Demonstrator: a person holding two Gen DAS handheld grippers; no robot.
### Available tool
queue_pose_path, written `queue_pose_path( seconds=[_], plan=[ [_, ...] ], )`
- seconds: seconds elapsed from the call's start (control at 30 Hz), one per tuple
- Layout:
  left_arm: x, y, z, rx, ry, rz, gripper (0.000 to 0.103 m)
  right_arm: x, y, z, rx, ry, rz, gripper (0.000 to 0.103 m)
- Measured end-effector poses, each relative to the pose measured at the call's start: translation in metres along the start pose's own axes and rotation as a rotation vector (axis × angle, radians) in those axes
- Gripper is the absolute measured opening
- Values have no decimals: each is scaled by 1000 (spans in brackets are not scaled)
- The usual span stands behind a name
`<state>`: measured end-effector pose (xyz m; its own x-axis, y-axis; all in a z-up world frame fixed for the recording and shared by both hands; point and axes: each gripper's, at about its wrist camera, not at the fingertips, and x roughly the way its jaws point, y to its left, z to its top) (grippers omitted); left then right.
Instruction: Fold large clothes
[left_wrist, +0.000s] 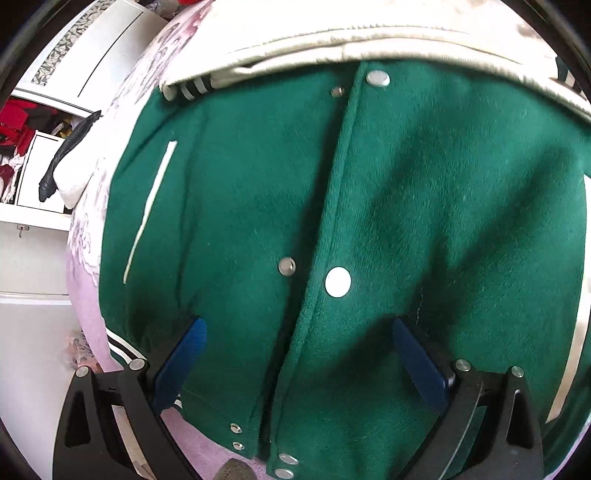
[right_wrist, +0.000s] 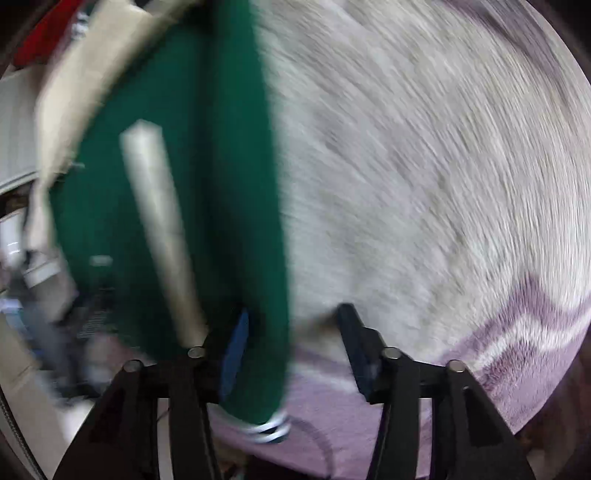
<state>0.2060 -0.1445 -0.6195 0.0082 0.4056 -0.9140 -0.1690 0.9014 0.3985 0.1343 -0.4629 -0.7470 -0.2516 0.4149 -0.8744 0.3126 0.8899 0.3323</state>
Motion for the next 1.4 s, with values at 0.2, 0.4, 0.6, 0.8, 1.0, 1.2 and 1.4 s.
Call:
queue_pose_path(
  seconds=[0.2,0.4,0.6,0.8,1.0,1.2,1.4],
  plan=[
    [-9,11,-16,8,6,0,103,-17,4,-18,28,33,44,47],
    [1,14,-51,37,24,15,103,13,10,-64,-53,124,40,54],
    [-4,17,-44,58,20,39,103,20,22,-73,-73,89,-78,44],
    [-76,-6,-73,147,-75,92,103,-33,28,-92,-88,37,-150,59],
    [-133,-83,-117,293,-116,39,103,-93,-14,-115,3,-90,-306,75],
    [-138,-193,-152,510,-235,147,103,-131,-100,-116,192,-125,-323,76],
    [-88,-241,-161,583,-223,307,103,-146,-137,-100,284,-153,-290,76]
  ],
)
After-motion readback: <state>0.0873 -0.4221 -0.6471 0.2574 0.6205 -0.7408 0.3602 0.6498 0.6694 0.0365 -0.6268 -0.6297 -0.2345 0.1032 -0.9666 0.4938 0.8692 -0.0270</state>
